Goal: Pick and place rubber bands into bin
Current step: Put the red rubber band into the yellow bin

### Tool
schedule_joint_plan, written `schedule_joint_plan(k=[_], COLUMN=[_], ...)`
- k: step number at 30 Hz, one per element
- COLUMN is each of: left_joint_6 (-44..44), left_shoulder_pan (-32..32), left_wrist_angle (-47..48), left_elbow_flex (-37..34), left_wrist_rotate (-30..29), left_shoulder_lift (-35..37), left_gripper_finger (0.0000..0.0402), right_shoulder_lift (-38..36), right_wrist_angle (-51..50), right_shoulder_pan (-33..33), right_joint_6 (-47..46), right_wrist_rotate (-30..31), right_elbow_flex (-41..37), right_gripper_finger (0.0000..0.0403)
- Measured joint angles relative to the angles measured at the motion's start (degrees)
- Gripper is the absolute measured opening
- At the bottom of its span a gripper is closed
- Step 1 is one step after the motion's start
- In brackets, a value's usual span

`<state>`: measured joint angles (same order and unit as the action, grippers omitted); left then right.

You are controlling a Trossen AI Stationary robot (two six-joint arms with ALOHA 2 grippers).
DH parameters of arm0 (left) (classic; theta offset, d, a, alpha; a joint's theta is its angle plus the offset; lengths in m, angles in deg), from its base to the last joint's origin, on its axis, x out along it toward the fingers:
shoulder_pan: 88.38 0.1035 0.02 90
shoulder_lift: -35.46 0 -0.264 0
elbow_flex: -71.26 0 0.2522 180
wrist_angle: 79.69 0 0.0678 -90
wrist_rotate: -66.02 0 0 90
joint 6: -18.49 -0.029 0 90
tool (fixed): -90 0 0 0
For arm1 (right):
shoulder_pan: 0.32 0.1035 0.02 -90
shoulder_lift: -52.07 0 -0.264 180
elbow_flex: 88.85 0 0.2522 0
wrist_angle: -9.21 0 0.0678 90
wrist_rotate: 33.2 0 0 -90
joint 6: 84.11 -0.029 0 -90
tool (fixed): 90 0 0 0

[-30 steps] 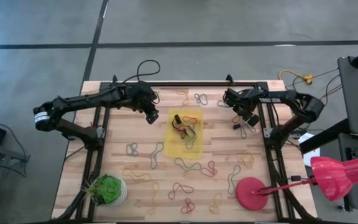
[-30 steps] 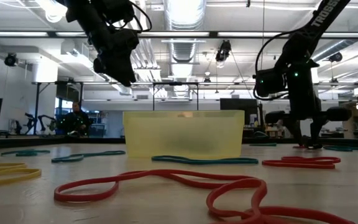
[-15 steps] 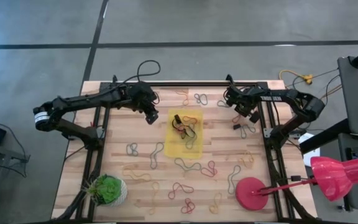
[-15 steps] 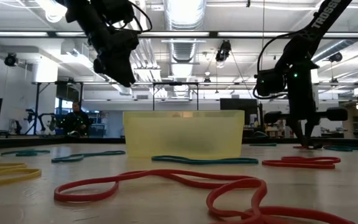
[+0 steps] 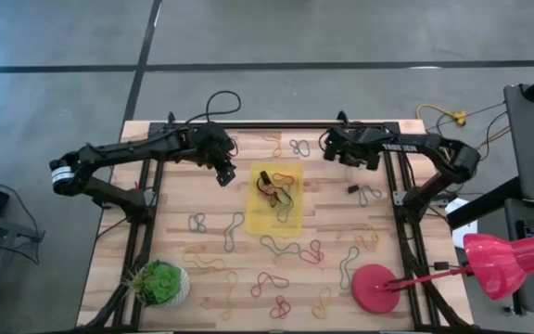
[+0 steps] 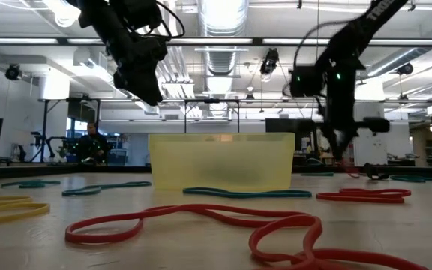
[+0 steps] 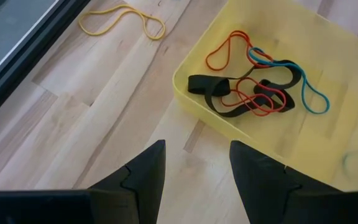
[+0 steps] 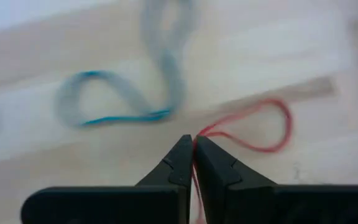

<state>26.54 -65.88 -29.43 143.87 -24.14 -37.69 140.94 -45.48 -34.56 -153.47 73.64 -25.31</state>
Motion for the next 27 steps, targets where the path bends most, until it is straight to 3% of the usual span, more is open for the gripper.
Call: schedule_joint_plan(k=[5, 11, 15, 21, 27], left_joint_6=[0.00, -0.25, -1.56, -1.22, -0.97], left_shoulder_pan=[0.00, 0.00, -0.01, -0.05, -0.21], left_wrist_angle=[-0.27, -1.64, -1.71, -0.88, 0.28], left_elbow_flex=[0.00, 0.03, 0.02, -0.17, -2.60], left_wrist_rotate=[0.00, -0.01, -0.01, 0.24, 1.04], left_shoulder_lift=[0.00, 0.00, 0.00, 0.00, -0.01], left_gripper_finger=[0.0164, 0.0164, 0.0164, 0.0164, 0.0164], right_shoulder_lift=[-3.67, -3.87, 0.01, 8.67, 15.50], right_wrist_angle=[0.05, -0.17, 0.09, -0.28, -0.97], right_shoulder_pan=[7.47, 18.04, 22.01, 25.89, 27.95], right_joint_6=[5.75, 15.12, 16.31, 16.37, 16.47], right_wrist_rotate=[-1.83, -12.06, -18.47, -17.67, -18.60], right_elbow_flex=[8.01, 19.96, 25.46, 32.15, 36.74], right_gripper_finger=[0.0008, 0.0008, 0.0008, 0.0013, 0.0075])
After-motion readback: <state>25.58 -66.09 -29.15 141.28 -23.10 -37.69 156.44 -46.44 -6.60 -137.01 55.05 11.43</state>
